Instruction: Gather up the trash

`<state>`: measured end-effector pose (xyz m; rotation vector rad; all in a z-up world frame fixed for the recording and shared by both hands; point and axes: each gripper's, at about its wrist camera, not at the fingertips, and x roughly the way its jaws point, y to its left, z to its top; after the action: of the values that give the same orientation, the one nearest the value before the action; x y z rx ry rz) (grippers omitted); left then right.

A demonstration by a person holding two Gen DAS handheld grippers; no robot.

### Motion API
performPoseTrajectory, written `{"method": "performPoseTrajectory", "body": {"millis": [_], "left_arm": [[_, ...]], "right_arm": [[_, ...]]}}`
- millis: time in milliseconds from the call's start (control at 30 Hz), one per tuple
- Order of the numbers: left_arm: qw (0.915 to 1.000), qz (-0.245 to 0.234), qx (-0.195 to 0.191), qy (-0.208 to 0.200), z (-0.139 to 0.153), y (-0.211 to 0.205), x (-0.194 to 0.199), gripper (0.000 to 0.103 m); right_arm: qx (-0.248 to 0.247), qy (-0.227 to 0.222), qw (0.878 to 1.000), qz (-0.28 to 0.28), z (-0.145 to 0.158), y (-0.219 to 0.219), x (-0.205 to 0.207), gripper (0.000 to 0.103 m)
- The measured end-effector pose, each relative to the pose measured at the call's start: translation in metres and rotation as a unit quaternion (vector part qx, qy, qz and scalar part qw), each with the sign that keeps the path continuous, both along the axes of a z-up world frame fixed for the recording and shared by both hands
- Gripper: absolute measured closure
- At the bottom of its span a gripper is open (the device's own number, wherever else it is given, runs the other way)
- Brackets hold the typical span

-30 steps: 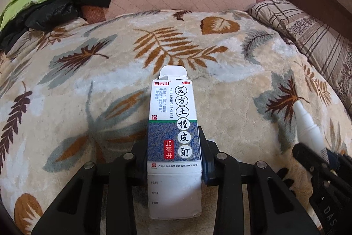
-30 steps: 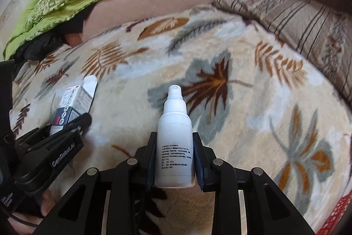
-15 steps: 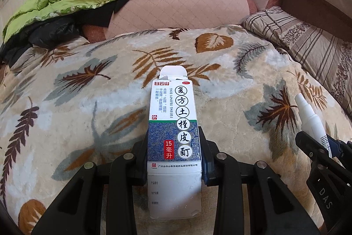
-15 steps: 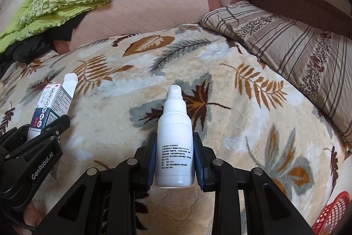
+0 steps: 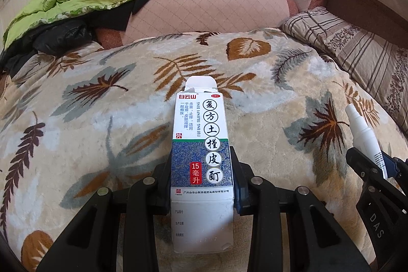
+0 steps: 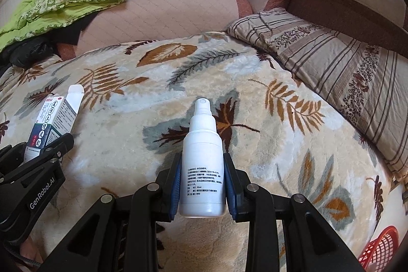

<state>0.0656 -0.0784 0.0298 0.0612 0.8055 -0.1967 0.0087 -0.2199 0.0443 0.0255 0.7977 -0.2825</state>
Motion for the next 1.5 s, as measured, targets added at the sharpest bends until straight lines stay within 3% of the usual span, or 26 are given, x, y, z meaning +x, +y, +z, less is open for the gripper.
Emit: {"method": "performPoseTrajectory", "body": {"millis": [1233,1500], "left_arm": [[1.0,-0.001,0.0,-0.001,0.001,-0.001,0.0,0.07],[0.9997,-0.012,-0.01,-0.018,0.015,0.001,-0.018,0.07]], "right_arm": [[-0.015,-0.001,1.0,-0.003,0.002,-0.002,0.0,0.072],[-0.018,-0.015,0.999,-0.023,0.016,-0.011,-0.022,0.072]]}}
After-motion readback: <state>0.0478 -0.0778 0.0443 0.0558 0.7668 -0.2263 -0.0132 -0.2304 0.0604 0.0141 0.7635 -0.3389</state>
